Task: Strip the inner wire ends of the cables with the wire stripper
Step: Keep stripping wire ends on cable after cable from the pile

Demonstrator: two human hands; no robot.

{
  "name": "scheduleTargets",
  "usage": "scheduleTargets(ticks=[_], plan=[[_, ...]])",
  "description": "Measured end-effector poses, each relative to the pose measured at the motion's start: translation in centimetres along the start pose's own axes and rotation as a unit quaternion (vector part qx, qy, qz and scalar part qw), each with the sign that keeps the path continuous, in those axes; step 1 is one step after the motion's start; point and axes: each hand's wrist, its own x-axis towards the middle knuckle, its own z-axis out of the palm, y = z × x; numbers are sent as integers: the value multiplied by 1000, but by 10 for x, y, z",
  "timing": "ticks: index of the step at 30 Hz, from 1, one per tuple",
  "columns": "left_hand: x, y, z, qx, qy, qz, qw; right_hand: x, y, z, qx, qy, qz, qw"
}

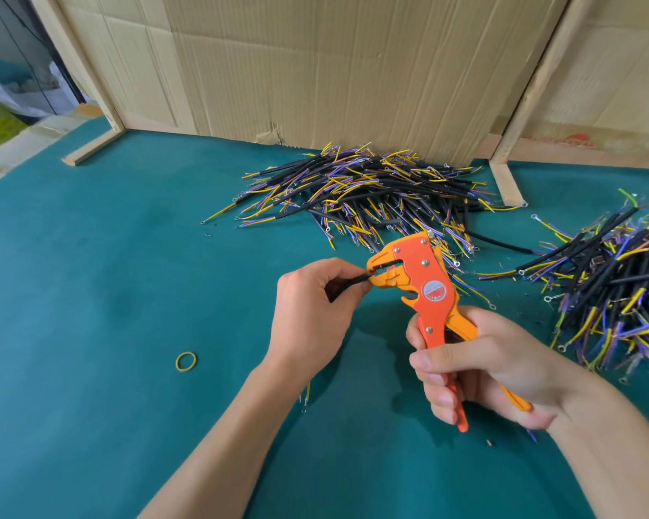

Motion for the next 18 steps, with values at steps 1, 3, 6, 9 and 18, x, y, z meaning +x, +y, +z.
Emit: scheduleTargets(ticks=[1,3,6,9,18], plan=[[0,0,0,2,1,0,1000,0,0,0,1,0,1,1000],[0,0,0,9,2,1,1000,0,-1,0,7,-5,0,1000],[0,0,0,7,14,-5,1000,-2,-1,-3,38,-28,-8,999],[1,-1,0,3,26,-9,1000,-3,0,-7,75,-22,-37,996],[0,-1,1,-13,68,3,998,-1,0,-1,55,25,-32,998]])
